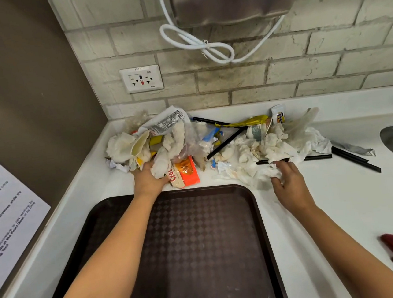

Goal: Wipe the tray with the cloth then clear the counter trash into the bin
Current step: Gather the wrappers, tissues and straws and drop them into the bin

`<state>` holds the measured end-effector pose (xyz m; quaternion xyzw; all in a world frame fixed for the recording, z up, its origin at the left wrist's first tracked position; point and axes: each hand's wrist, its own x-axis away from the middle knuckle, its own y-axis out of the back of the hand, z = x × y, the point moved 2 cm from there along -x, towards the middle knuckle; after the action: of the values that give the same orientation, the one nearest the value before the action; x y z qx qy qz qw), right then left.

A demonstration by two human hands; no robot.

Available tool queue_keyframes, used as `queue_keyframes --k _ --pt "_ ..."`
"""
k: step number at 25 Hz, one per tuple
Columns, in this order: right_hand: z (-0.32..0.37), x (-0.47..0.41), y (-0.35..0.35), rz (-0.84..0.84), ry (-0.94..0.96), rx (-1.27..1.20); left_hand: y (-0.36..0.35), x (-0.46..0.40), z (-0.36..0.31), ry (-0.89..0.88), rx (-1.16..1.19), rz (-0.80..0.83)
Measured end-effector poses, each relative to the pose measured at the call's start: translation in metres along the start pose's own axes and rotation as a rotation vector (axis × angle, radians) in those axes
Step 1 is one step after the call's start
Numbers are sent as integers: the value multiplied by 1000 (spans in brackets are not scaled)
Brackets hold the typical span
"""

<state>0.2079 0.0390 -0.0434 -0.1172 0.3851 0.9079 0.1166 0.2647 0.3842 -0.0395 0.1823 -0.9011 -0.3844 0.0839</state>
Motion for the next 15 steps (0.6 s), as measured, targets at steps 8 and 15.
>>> queue_keyframes --k 8,15 --pt "9 7 -7 36 15 10 49 6 -47 29 805 -297" --pt "23 20 -2 17 18 -43 78 44 -92 -31 1361 111"
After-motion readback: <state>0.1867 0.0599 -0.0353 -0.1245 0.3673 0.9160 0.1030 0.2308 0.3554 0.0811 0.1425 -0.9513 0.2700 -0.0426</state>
